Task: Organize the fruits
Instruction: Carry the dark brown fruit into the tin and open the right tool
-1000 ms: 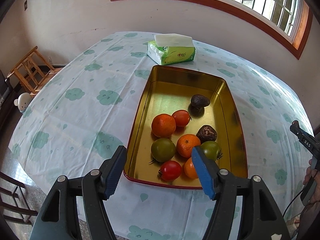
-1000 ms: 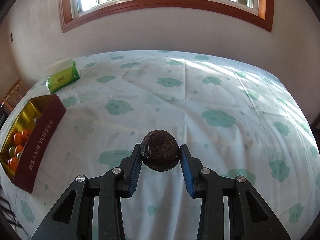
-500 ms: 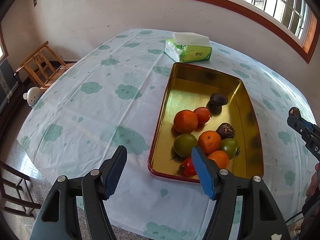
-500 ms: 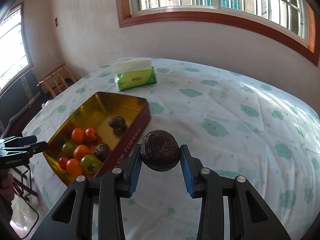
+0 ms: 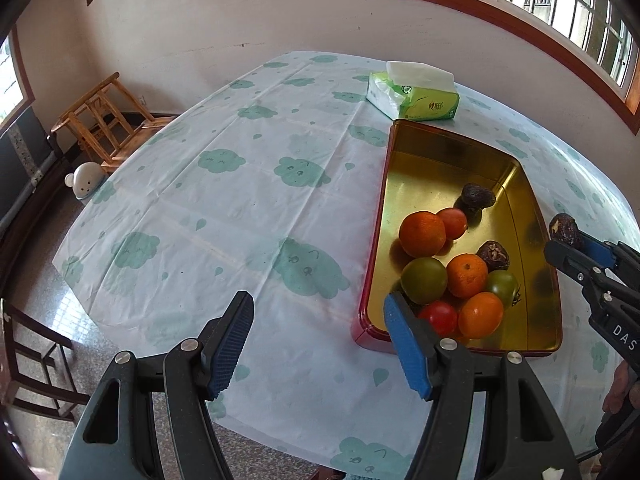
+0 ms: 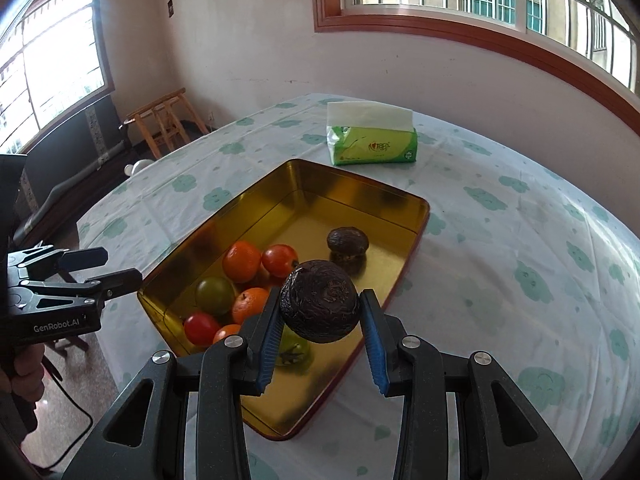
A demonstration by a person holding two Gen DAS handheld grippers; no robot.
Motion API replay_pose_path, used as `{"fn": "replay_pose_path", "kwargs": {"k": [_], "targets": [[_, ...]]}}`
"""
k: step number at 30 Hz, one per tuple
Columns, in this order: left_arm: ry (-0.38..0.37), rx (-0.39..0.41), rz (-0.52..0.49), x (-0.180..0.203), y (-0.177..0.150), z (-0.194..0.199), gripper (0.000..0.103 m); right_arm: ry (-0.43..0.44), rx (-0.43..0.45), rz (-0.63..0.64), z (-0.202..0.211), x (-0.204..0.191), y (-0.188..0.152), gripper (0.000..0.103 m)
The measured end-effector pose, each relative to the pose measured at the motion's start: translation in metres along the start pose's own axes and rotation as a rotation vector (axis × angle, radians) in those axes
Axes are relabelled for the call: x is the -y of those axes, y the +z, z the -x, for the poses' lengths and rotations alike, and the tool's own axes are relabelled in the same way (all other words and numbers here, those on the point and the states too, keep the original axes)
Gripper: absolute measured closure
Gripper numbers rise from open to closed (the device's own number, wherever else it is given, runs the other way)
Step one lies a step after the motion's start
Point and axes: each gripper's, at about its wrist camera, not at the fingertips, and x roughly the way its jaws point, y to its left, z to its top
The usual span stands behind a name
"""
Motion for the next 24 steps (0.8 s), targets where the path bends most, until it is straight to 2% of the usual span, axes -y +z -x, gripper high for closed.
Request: {"fn": "replay_pose_path", "kwargs": {"k": [9,24], "targets": [[0.02,-0.002,0.025,-0.017,-0.001,-0.001,0.038,0.006,-0.037,0.012,-0.024,-0.014,0.004,0.064],[0.02,-0.009,0.02,-0.021,-0.004,-0.001,0.038,0.0,-0.089,-0.004,-0.049,-0.015,0.0,0.064]]}}
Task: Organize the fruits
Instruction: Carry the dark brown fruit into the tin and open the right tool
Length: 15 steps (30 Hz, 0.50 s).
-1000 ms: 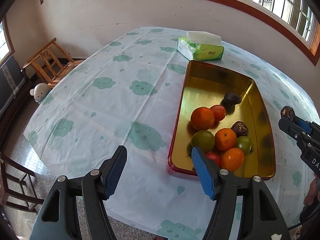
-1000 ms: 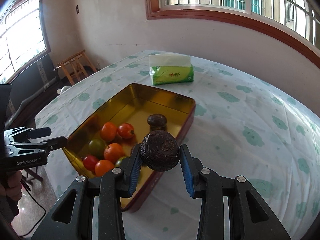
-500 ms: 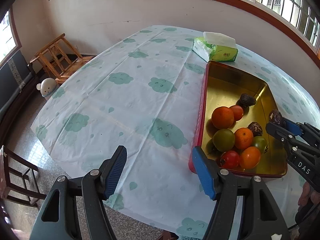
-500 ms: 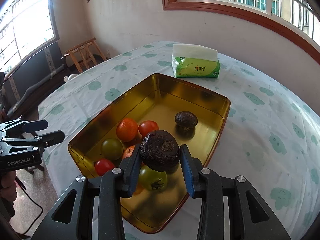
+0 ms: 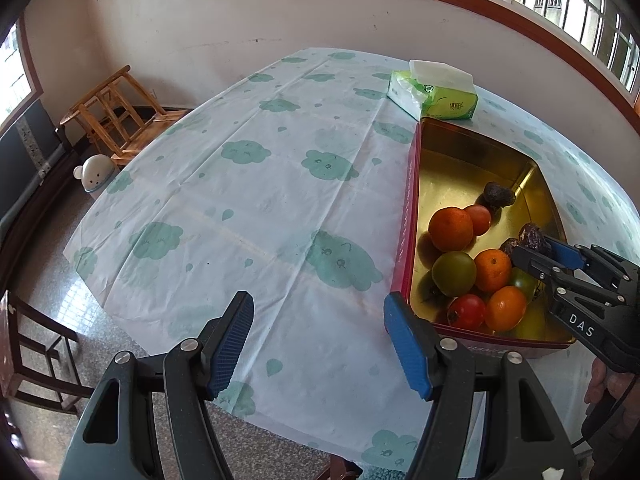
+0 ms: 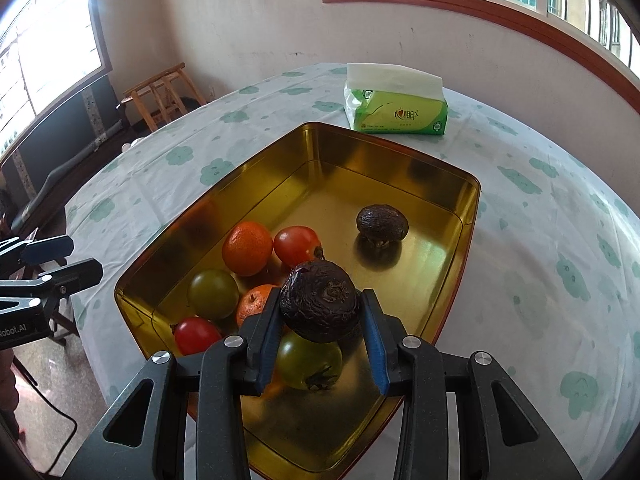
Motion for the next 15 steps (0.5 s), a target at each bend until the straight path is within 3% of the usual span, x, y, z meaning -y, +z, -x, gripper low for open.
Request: {"fn": "replay_pose_path", "kwargs": {"k": [10,14,15], "targets": [[-0.006,-0.005,-0.017,0.007,0.0,0.002,0.036,-0.005,-0.001,-0.013,-0.001,0.002,-0.003,0.062],[-0.01,-0.002,-0.024,0.01,0.0,0.004,0.036,-0.02,0.01,-0.011,0.001,0.001,-0.003,0.042],[-0.01,-0.002,-0.025,0.01,0.0,0.005,0.036,-0.021,0.013,-0.009,0.001,0.001,-0.003,0.042]]}}
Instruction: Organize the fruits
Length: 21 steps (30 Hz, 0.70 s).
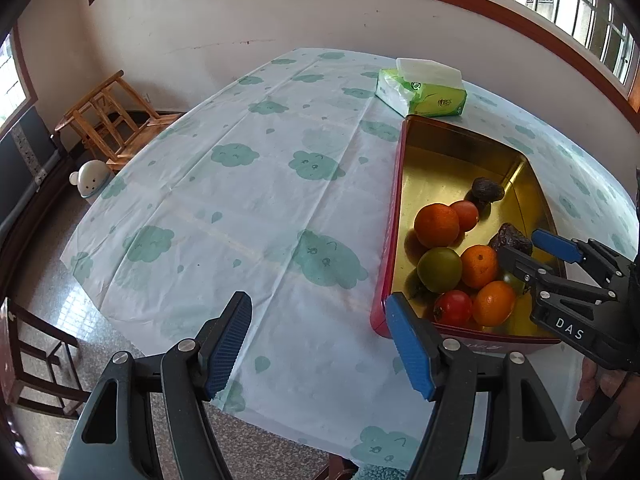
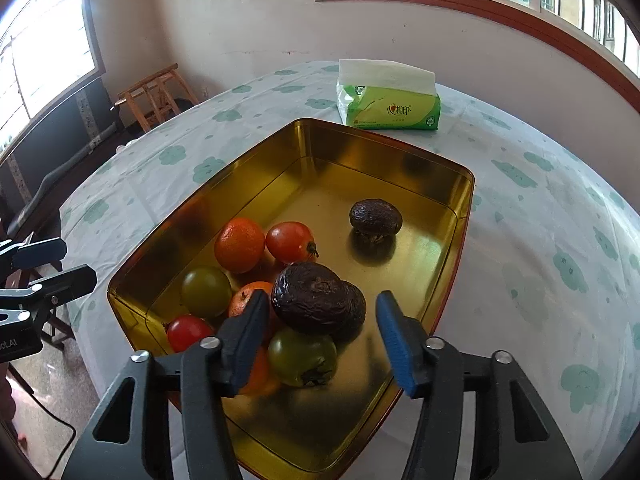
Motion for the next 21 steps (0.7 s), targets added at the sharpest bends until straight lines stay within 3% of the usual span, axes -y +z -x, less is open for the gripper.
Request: {"fn": "replay_pose_path", "kwargs": {"k": [7,14,21], "targets": [[0.0,0.005,-0.006,0.003,0.001,0.003,0.036,0.001,0.024,-0.003,0.013,-0.004,0.002,0.038],[0.002,0.006,-0.021,0.013,0.0,0.007,0.036,-0.016,0.052,-0.023,0.038,-0.005,-0.008,0.015],[-0.013,0.003,-0.052,0.028,-0.004,0.01,0.036,-0.041,0.025,-0.058,0.053,0.001,-0.03,0.006]]}}
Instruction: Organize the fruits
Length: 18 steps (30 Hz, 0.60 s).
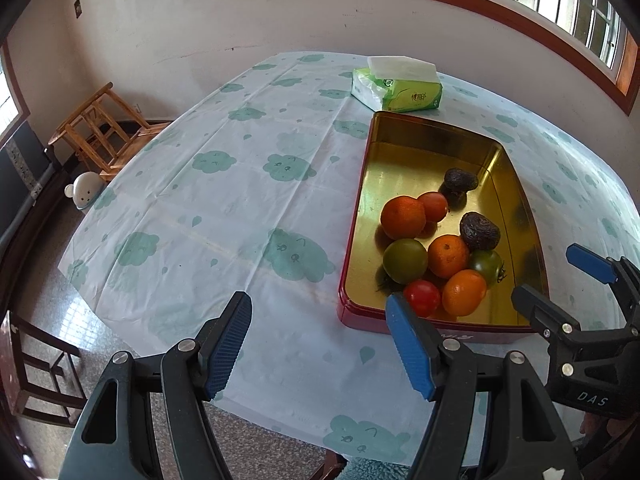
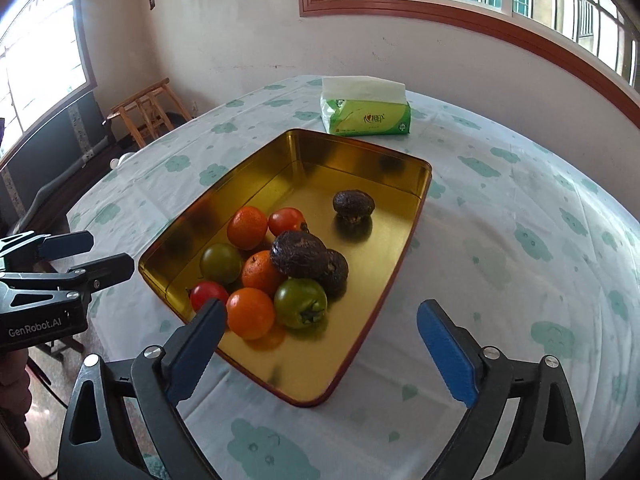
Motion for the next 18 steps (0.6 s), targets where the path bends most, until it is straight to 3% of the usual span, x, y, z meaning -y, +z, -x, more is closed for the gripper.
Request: {"fn": "replay_pose_path", "kwargs": {"k": [18], "targets": [[-0.042,-0.007,-0.055,0.031,-0.009,0.007,0.036,-0.023,-0.044,-0.032,0.007,0.004,-0.028,0.005]]}}
